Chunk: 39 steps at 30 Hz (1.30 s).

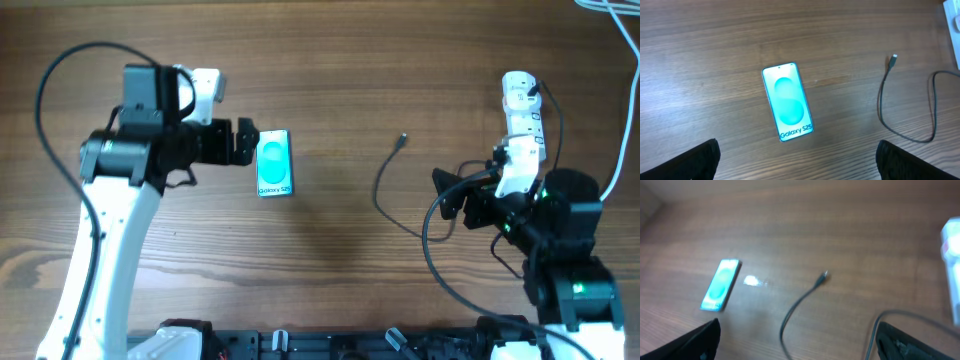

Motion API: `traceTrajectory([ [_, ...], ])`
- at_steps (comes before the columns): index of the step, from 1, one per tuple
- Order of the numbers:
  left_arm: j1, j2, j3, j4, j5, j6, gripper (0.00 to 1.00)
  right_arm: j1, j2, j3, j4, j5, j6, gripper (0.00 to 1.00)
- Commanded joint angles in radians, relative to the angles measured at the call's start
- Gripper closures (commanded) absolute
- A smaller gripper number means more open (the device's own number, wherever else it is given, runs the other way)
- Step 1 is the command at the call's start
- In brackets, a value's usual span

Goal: Plug charger to phone and switch on socket
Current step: 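Move the left gripper over the Galaxy S25 phone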

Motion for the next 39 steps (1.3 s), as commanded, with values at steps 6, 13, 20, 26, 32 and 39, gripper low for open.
traceTrajectory([
  [6, -0.021, 0.054, 0.029, 0.013, 0.059, -0.002, 0.00, 0.004, 0.227, 0.206, -0.079, -0.063, -0.006, 0.00],
  [13, -0.051, 0.126, 0.029, 0.113, 0.034, -0.247, 0.00, 0.004, 0.248, 0.205, -0.070, -0.063, 0.003, 0.00],
  [20, -0.119, 0.194, 0.040, 0.131, -0.166, -0.422, 0.01, 0.004, 0.291, 0.205, -0.059, -0.063, 0.001, 0.00],
  [26, -0.126, 0.367, 0.064, 0.109, -0.156, -0.390, 0.00, 0.004, 0.377, 0.205, -0.064, -0.063, 0.005, 0.00],
  [32, -0.171, 0.505, 0.063, 0.136, -0.159, -0.363, 0.00, 0.004, 0.412, 0.205, -0.071, -0.062, 0.004, 0.00],
  [39, -0.184, 0.603, 0.062, 0.159, -0.219, -0.338, 0.00, 0.004, 0.412, 0.205, -0.090, -0.062, 0.004, 0.00],
])
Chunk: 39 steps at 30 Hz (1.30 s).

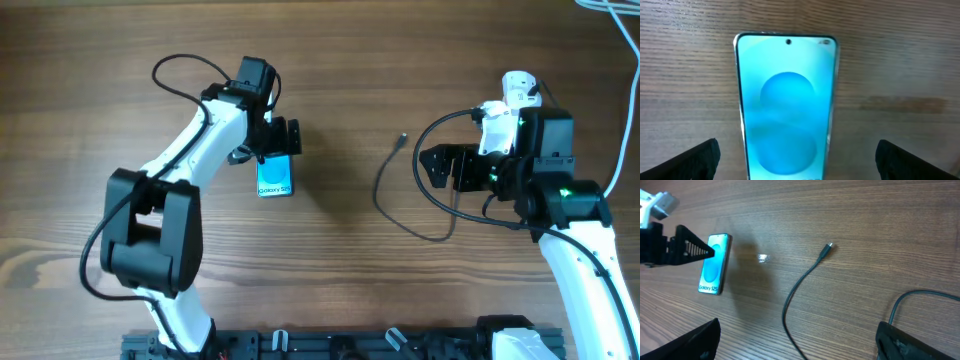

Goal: Plug charger to phone and switch on socket
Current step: 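Move the left gripper over the Galaxy S25 phone, then lower the left gripper and grasp the phone's bottom edge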

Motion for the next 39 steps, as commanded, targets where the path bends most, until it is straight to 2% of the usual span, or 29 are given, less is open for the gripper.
traceTrajectory([
  [1, -0.004, 0.042, 0.013, 0.020, -0.045, 0.021, 0.00, 0.004, 0.007, 0.021, -0.003, -0.016, 0.003, 0.00],
  [12, -0.004, 0.117, 0.004, 0.079, -0.046, 0.044, 0.01, 0.004, 0.007, 0.021, -0.006, -0.013, -0.004, 0.00],
  [21, -0.030, 0.118, 0.003, 0.051, -0.054, 0.045, 0.04, 0.004, 0.010, 0.021, -0.005, -0.012, -0.006, 0.00],
  [25, -0.074, 0.118, 0.003, 0.024, -0.147, -0.011, 0.04, 0.004, 0.021, 0.021, -0.006, -0.012, -0.006, 0.00],
  [39, -0.076, 0.125, 0.003, -0.037, -0.138, -0.045, 0.04, 0.004, 0.024, 0.017, -0.012, -0.012, -0.006, 0.00],
])
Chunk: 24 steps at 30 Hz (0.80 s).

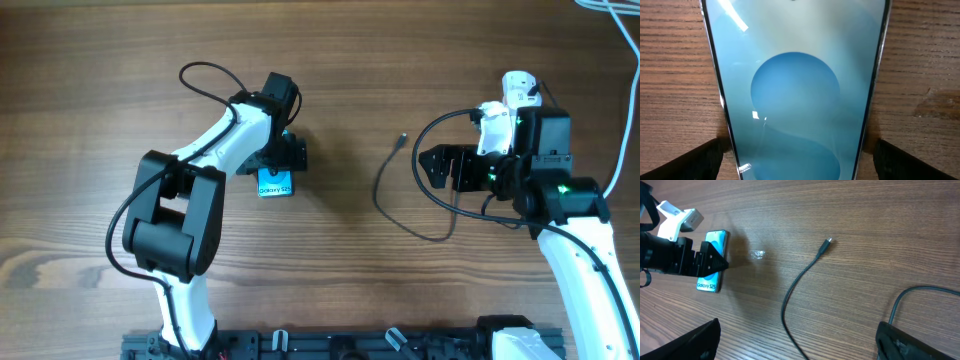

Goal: Plug charger to phone and switch on socket
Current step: 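Lower the left gripper and grasp the phone's bottom edge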

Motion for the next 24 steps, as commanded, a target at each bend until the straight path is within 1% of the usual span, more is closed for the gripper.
traceTrajectory([
  [1, 0.000, 0.019, 0.003, -0.014, -0.002, -0.024, 0.04, 0.004, 0.007, 0.017, -0.005, -0.011, -0.006, 0.00],
  [6, 0.001, 0.019, 0.003, -0.020, -0.008, -0.023, 0.07, 0.004, 0.007, 0.017, -0.005, 0.000, -0.004, 0.00],
  [9, 0.008, 0.019, 0.003, 0.045, -0.049, -0.023, 0.07, 0.004, 0.007, 0.017, -0.005, -0.001, -0.003, 0.00],
  [14, 0.009, 0.031, -0.003, 0.063, -0.048, -0.024, 0.15, 0.004, 0.007, 0.017, -0.010, 0.000, -0.003, 0.01],
  [19, 0.008, 0.074, -0.014, 0.062, -0.047, -0.024, 0.18, 0.004, 0.007, 0.017, -0.012, 0.000, -0.003, 0.00],
  [21, 0.009, 0.074, -0.014, 0.063, -0.047, -0.043, 0.22, 0.004, 0.007, 0.017, -0.011, 0.000, -0.003, 0.00],
  [23, 0.009, 0.074, -0.014, 0.062, -0.043, -0.043, 0.29, 0.004, 0.007, 0.017, -0.011, 0.000, -0.003, 0.00],
  [24, 0.009, 0.074, -0.014, 0.062, -0.044, -0.043, 0.31, 0.004, 0.007, 0.017, -0.011, 0.000, -0.003, 0.00],
])
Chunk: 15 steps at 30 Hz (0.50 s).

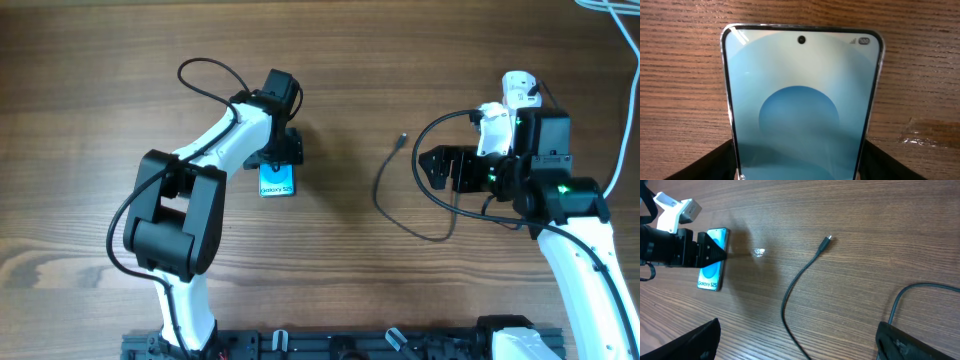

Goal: Plug charger to phone and switch on socket
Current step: 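Lower the left gripper and grasp the phone's bottom edge, then lift the phone with the left gripper and tilt it upright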

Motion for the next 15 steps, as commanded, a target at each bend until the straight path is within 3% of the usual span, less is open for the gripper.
traceTrajectory([
  [1, 0.008, 0.066, -0.018, -0.003, -0.022, -0.017, 0.32, 0.004, 0.007, 0.017, 0.000, -0.001, -0.003, 0.00],
  [15, 0.008, 0.032, 0.138, -0.159, -0.023, -0.017, 0.35, 0.004, 0.007, 0.017, 0.000, -0.001, -0.003, 0.00],
])
